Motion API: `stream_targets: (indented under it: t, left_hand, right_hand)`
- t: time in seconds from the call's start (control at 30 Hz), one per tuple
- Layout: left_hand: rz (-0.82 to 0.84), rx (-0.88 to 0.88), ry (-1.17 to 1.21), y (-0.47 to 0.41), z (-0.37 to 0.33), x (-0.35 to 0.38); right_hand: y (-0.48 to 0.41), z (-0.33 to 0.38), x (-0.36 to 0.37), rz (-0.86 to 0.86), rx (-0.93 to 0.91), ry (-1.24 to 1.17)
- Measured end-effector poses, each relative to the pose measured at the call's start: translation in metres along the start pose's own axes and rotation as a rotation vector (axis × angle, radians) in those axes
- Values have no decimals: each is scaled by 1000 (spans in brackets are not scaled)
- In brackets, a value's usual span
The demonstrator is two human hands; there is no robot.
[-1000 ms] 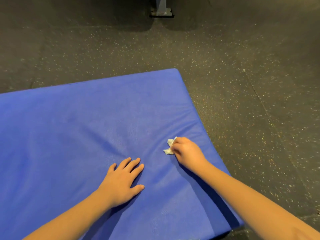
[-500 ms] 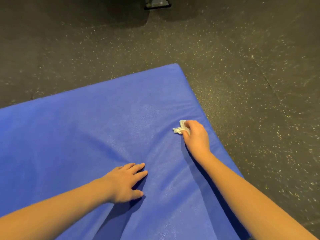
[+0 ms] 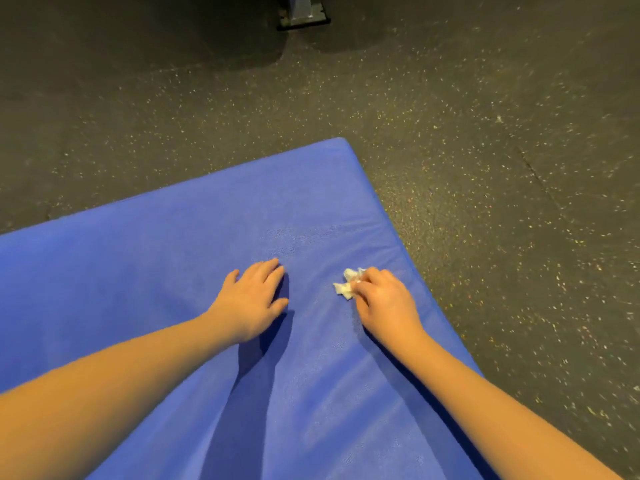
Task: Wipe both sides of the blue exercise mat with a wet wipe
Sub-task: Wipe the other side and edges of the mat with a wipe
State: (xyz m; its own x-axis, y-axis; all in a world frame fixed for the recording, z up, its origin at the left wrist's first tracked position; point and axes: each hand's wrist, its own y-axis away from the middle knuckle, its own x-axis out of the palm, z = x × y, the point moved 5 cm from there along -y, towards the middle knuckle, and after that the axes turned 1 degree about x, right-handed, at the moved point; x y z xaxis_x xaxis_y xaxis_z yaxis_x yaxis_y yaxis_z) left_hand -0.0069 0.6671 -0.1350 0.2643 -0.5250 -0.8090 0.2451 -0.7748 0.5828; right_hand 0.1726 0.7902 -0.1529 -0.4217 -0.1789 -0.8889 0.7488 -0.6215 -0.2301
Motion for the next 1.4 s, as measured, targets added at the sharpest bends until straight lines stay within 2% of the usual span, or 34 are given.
stream_targets:
  t: [0.07,0.2,0.23,0.3,0.4,0.47,0.6,0.67,0.73,0.8,0.97,1.03,1.1,1.17,1.23,1.4]
  left_hand:
    - [-131,-95,78,-15,-4,13]
    - [-415,-136,149,-17,-15,45]
    - [-447,-143,161,-18,-14,47]
    - [-496,-140,167,-20,-15,46]
    - [-529,-112,169,-21,-16,43]
    - [-575,-94,197,-24,-10,31]
    - [-610,-111,238,-44,18,12]
    - [-604,-166,212,-51,28,14]
    - [-616,-192,207,-52,30,17]
    - [-629,-192,226,-54,29,15]
    - [-659,-191,275,-52,32,17]
    - [-676,-190,295,-51,33,19]
    - [-699,-185,311,-50,33,17]
    - [-711,-178,323,-51,33,16]
    - [-717,-172,335,-51,33,16]
    - [-743,-167,359,-53,35,16]
  right_hand:
    - [-9,-15,-10,0,-34,74]
    - [-36,-64,-26,-100,355,98]
    - [-36,-63,-25,-98,374,59]
    - [-30,-44,-19,-58,197,11]
    - [-21,-25,-13,142,-122,-9]
    - [-41,-38,-14,214,-96,33]
    - [-86,-60,-17,173,247,172]
    - [-85,-39,-7,279,156,95]
    - [-72,-17,-2,424,-49,-3]
    - [-76,-22,-2,511,-159,24]
    - [-112,-51,-12,466,82,178]
    - [-107,-39,-9,590,12,155]
    - [-94,-26,-6,755,-143,134]
    - [-96,-27,-8,812,-189,157]
    - [-111,-36,-7,745,-87,183]
    - [-141,-52,5,384,310,117]
